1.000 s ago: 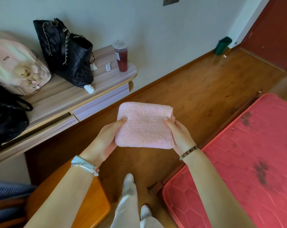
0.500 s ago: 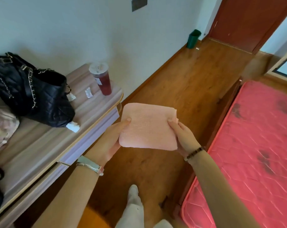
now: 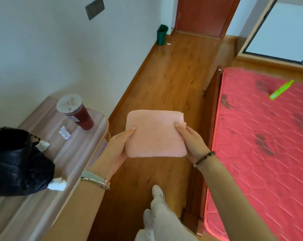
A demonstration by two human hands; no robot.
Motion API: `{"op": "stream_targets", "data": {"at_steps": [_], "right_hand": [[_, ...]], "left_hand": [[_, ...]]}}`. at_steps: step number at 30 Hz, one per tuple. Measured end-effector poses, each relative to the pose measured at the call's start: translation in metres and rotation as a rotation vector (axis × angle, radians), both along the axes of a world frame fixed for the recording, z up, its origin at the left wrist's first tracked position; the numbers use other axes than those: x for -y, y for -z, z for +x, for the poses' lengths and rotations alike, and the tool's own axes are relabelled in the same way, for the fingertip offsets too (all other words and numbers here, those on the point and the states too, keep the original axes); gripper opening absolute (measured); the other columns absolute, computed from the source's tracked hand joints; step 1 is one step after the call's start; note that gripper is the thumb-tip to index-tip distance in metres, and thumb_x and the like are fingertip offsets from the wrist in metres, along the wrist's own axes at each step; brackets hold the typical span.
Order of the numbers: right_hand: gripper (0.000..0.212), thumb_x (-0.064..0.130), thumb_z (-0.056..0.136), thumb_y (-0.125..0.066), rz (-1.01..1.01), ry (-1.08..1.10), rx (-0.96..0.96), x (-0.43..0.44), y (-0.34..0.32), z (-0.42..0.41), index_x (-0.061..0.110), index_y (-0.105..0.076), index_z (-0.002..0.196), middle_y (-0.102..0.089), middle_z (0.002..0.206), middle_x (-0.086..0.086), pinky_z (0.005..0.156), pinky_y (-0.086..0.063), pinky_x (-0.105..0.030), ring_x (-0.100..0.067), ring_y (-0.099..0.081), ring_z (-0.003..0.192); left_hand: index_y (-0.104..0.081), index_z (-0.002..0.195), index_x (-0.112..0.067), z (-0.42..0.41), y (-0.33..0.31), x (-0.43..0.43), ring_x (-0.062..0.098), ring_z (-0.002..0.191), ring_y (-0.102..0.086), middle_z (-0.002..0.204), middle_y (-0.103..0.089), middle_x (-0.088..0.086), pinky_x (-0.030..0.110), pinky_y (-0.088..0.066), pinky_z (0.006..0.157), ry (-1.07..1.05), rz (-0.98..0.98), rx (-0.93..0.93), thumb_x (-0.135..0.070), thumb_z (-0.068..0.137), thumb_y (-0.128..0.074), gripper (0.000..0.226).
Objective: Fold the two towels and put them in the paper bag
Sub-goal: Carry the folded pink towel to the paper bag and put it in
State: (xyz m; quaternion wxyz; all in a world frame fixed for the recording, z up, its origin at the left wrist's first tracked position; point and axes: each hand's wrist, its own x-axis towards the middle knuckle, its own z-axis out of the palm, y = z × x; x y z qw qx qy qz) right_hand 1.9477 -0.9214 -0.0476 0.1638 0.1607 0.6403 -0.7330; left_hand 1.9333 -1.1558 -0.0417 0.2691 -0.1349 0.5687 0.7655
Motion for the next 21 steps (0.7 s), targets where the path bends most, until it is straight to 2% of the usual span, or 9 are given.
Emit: {"op": "stream_targets", "data": {"at_steps": [3, 7, 10, 13, 15, 18, 21], "right_hand": [[0.05, 0.046, 0.093, -0.054, -0.004, 0.062, 0.01, -0.004, -0.002, -0.015, 0.014, -0.05, 0.131, -0.065, 0.122, -0.012, 0.095, -0.053, -0.054, -0.029, -0.067, 0.109], [0.046, 0.045, 0.094, -0.054, -0.013, 0.122, 0.016, -0.012, -0.002, -0.046, 0.015, -0.052, 0.129, -0.066, 0.121, -0.012, 0.094, -0.053, -0.054, -0.028, -0.067, 0.108], [0.046, 0.045, 0.094, -0.054, -0.02, 0.157, 0.005, -0.021, -0.004, -0.079, 0.014, -0.053, 0.129, -0.067, 0.12, -0.012, 0.092, -0.055, -0.052, -0.028, -0.068, 0.106], [0.045, 0.044, 0.095, -0.054, -0.027, 0.19, -0.013, -0.035, -0.005, -0.117, 0.013, -0.055, 0.128, -0.067, 0.121, -0.013, 0.093, -0.054, -0.052, -0.029, -0.067, 0.108], [0.045, 0.043, 0.094, -0.056, -0.035, 0.222, -0.015, -0.046, -0.004, -0.142, 0.012, -0.055, 0.128, -0.066, 0.122, -0.012, 0.094, -0.053, -0.053, -0.029, -0.067, 0.109], [0.045, 0.041, 0.095, -0.056, -0.048, 0.251, -0.001, -0.06, -0.007, -0.178, 0.012, -0.055, 0.128, -0.066, 0.123, -0.012, 0.094, -0.053, -0.053, -0.028, -0.067, 0.109], [0.046, 0.042, 0.093, -0.058, -0.045, 0.252, 0.005, -0.07, -0.008, -0.215, 0.013, -0.055, 0.129, -0.067, 0.122, -0.01, 0.095, -0.053, -0.053, -0.027, -0.067, 0.11]], "left_hand": [[-0.049, 0.139, -0.019, -0.023, 0.003, -0.007, 0.041, 0.123, -0.06, 0.135, -0.058, 0.022, 0.047, -0.054, 0.09, 0.025, 0.03, 0.002, -0.044, 0.077, -0.072, 0.07], [-0.049, 0.138, -0.019, -0.061, -0.001, -0.017, 0.038, 0.122, -0.061, 0.133, -0.059, 0.019, 0.051, -0.048, 0.099, 0.041, 0.054, -0.011, -0.035, 0.086, -0.069, 0.058], [-0.056, 0.126, -0.021, -0.097, -0.006, -0.029, 0.025, 0.102, -0.072, 0.116, -0.067, 0.011, 0.053, -0.047, 0.101, 0.052, 0.061, -0.032, -0.03, 0.093, -0.064, 0.034], [-0.057, 0.114, -0.023, -0.14, -0.008, -0.047, 0.017, 0.083, -0.075, 0.101, -0.068, 0.005, 0.045, -0.052, 0.091, 0.066, 0.054, -0.035, -0.024, 0.098, -0.054, 0.016], [-0.056, 0.118, -0.021, -0.168, -0.01, -0.059, 0.019, 0.087, -0.073, 0.105, -0.067, 0.007, 0.042, -0.055, 0.086, 0.088, 0.029, -0.032, -0.025, 0.098, -0.053, 0.02], [-0.053, 0.131, -0.018, -0.204, -0.013, -0.074, 0.025, 0.103, -0.069, 0.119, -0.064, 0.012, 0.047, -0.055, 0.092, 0.072, 0.023, -0.029, -0.028, 0.094, -0.06, 0.039], [-0.054, 0.131, -0.02, -0.238, -0.011, -0.083, 0.027, 0.109, -0.067, 0.123, -0.063, 0.012, 0.048, -0.055, 0.095, 0.052, 0.036, -0.02, -0.028, 0.094, -0.061, 0.039]]}}
